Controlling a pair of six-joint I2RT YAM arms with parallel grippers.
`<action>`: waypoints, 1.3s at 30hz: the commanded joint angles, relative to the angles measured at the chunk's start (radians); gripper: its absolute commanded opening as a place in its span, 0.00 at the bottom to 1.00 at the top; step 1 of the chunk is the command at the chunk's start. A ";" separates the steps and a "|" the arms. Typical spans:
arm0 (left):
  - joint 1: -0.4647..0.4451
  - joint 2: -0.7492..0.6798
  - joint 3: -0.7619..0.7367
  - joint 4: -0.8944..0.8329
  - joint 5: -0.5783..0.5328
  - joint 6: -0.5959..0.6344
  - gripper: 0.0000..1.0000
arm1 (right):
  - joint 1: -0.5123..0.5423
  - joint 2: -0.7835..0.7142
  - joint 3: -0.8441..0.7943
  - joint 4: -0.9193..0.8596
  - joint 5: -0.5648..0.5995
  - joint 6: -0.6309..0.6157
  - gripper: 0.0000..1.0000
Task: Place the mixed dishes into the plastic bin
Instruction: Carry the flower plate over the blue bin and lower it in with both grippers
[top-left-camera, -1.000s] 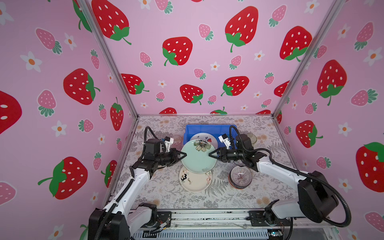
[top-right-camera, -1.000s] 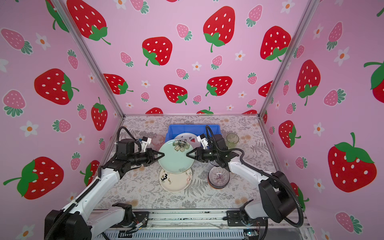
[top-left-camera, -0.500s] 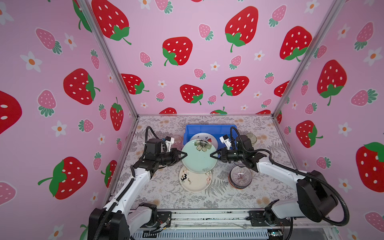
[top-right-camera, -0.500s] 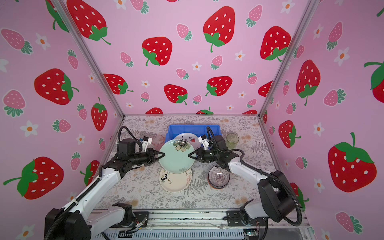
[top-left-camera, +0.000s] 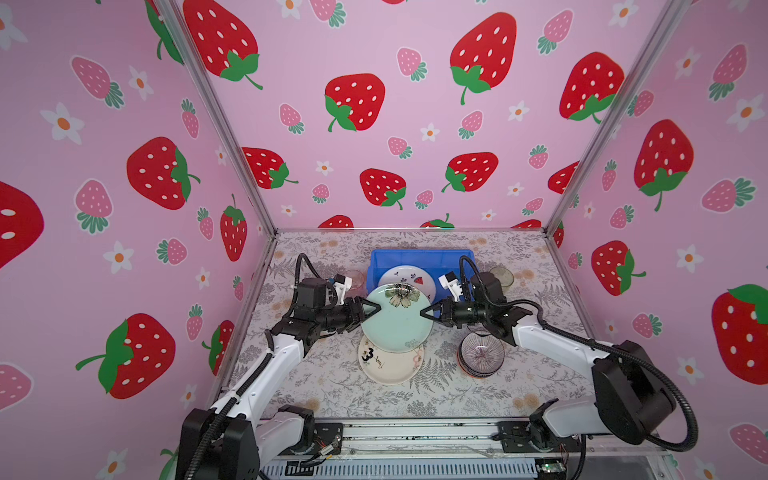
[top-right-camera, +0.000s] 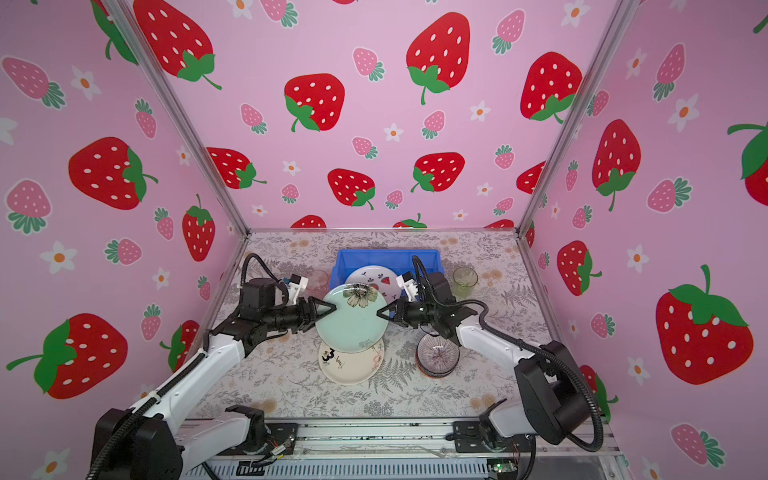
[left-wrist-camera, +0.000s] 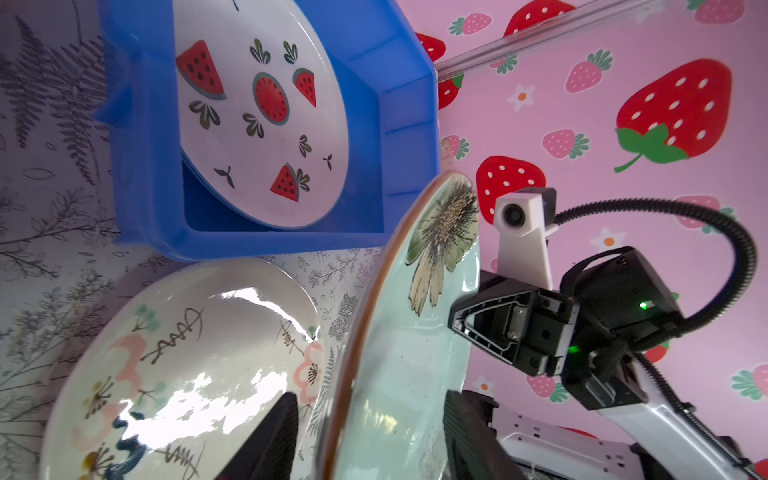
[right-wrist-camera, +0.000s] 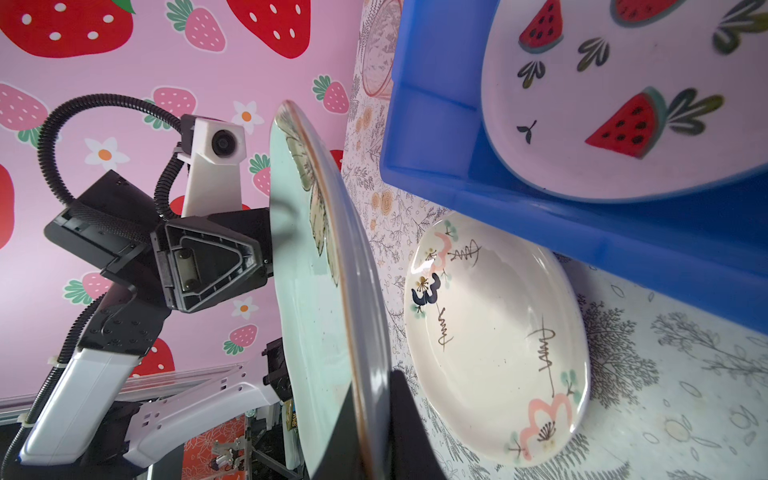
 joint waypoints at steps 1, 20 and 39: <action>-0.002 -0.001 0.004 0.021 0.005 0.000 0.77 | 0.002 -0.018 0.029 0.094 -0.033 0.007 0.00; 0.090 -0.052 0.167 -0.191 -0.101 0.174 0.98 | -0.075 0.024 0.159 0.030 0.015 -0.010 0.00; 0.096 0.286 0.627 -0.285 -0.326 0.405 0.99 | -0.180 0.207 0.385 -0.134 0.093 -0.103 0.00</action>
